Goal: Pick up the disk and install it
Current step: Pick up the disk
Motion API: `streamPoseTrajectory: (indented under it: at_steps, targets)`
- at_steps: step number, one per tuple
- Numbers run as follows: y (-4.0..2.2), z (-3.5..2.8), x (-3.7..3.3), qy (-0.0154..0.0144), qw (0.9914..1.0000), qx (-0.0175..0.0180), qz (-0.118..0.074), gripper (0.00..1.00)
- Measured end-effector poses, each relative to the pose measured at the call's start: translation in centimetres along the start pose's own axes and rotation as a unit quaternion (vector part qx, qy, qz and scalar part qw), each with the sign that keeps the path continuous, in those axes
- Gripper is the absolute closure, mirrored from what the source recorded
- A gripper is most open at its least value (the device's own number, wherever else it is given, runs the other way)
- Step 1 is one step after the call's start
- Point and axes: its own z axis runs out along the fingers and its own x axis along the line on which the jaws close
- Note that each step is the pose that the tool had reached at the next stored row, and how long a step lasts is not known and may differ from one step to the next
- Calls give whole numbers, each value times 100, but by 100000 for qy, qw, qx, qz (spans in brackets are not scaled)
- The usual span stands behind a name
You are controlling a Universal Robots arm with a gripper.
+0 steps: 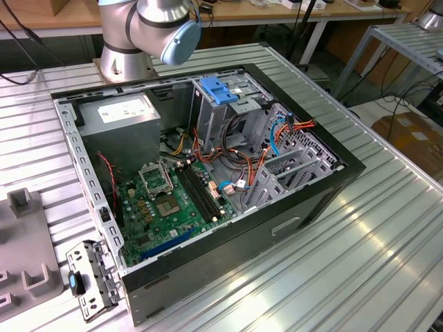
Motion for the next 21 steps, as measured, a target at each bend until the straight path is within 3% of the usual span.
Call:
streamPoseTrajectory:
  at_steps: [4,14,21]
  targets:
    - [-1,-80,-1,3,100000,-1,2,63]
    - [-4,-460,-5,2,100000,-2,1,63]
    - [-5,-688,-7,2,100000,5,1,63]
